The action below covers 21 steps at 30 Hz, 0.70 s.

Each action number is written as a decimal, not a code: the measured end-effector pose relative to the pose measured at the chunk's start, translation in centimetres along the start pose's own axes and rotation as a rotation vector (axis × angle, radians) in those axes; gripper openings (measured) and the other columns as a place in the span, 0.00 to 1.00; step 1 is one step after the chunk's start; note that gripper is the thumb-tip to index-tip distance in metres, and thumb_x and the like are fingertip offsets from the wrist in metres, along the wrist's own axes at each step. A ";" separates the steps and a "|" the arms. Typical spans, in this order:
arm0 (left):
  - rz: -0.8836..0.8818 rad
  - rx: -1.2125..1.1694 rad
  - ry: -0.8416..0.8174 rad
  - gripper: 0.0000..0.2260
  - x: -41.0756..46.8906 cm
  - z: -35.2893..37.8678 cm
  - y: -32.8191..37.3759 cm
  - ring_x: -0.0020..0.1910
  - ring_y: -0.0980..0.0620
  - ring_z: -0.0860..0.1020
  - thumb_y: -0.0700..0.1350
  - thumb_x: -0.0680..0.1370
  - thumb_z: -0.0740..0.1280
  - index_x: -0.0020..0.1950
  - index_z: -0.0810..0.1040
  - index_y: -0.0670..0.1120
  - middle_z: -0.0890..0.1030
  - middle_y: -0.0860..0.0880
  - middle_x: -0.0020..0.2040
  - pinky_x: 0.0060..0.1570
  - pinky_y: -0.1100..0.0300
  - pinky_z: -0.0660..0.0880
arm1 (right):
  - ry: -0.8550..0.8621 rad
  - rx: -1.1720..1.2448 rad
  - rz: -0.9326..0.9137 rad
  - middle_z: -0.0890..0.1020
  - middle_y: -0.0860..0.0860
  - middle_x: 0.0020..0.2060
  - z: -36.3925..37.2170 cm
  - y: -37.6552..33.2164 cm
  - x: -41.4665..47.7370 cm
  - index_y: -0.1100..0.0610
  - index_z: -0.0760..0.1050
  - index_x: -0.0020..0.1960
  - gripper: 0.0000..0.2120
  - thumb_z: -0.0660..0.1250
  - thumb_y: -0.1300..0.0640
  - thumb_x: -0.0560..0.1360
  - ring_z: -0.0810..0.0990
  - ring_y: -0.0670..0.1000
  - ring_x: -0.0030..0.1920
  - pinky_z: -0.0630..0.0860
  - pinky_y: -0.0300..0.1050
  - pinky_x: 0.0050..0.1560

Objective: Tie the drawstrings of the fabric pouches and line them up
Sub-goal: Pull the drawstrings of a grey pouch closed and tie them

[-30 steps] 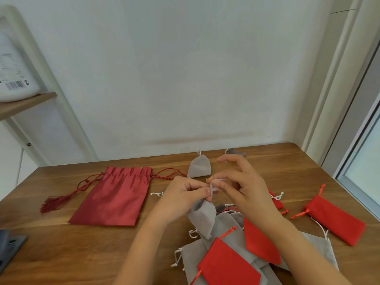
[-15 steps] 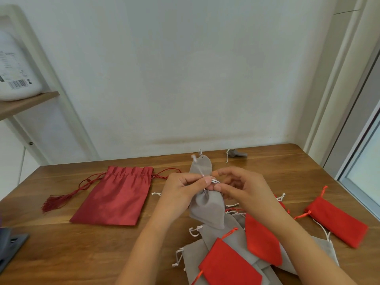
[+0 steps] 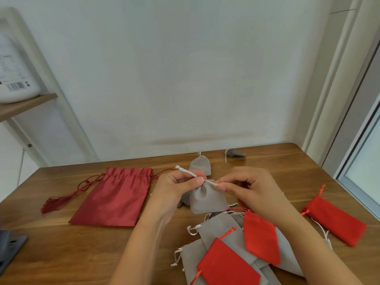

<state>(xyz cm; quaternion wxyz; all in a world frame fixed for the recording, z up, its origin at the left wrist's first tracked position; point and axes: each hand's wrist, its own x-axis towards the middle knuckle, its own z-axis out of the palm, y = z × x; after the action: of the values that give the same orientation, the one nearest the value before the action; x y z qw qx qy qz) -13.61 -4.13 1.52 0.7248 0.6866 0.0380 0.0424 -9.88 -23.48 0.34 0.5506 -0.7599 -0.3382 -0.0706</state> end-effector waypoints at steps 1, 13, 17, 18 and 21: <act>0.016 0.004 -0.012 0.04 -0.1 0.0 0.1 0.37 0.58 0.81 0.38 0.67 0.72 0.38 0.85 0.46 0.85 0.50 0.38 0.38 0.68 0.75 | -0.022 0.019 0.009 0.83 0.47 0.34 -0.1 -0.1 0.0 0.45 0.84 0.42 0.03 0.72 0.50 0.70 0.77 0.48 0.34 0.71 0.38 0.35; 0.324 0.301 -0.115 0.11 -0.9 0.8 -0.2 0.44 0.43 0.79 0.39 0.71 0.75 0.42 0.77 0.53 0.83 0.51 0.41 0.47 0.52 0.76 | -0.087 0.269 0.124 0.84 0.51 0.49 1.2 0.5 0.2 0.58 0.78 0.52 0.09 0.72 0.59 0.73 0.82 0.48 0.52 0.76 0.38 0.53; 0.348 0.364 -0.070 0.15 -0.9 1.0 -0.4 0.45 0.47 0.81 0.38 0.72 0.74 0.39 0.70 0.53 0.83 0.49 0.42 0.46 0.50 0.77 | -0.062 0.330 0.164 0.84 0.53 0.44 1.4 0.5 0.3 0.60 0.77 0.50 0.11 0.73 0.60 0.69 0.83 0.47 0.47 0.76 0.37 0.49; 0.366 0.393 -0.058 0.15 -0.9 1.0 -0.6 0.44 0.49 0.81 0.38 0.72 0.73 0.38 0.69 0.53 0.82 0.49 0.41 0.45 0.53 0.77 | -0.052 0.325 0.171 0.84 0.53 0.43 1.4 0.6 0.3 0.60 0.77 0.48 0.10 0.74 0.61 0.69 0.83 0.47 0.46 0.76 0.37 0.48; 0.411 0.437 -0.042 0.17 -1.0 1.1 -0.7 0.40 0.56 0.79 0.35 0.72 0.71 0.35 0.67 0.51 0.81 0.52 0.40 0.41 0.63 0.74 | -0.031 0.352 0.180 0.83 0.50 0.38 1.5 0.4 0.3 0.60 0.77 0.44 0.09 0.74 0.60 0.67 0.81 0.45 0.41 0.75 0.35 0.43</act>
<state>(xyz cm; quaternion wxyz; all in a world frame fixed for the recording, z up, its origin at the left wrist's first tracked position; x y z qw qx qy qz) -14.47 -5.37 0.86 0.5367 0.8204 -0.1085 0.1647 -9.81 -22.11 -0.41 0.6738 -0.6800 -0.2845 0.0510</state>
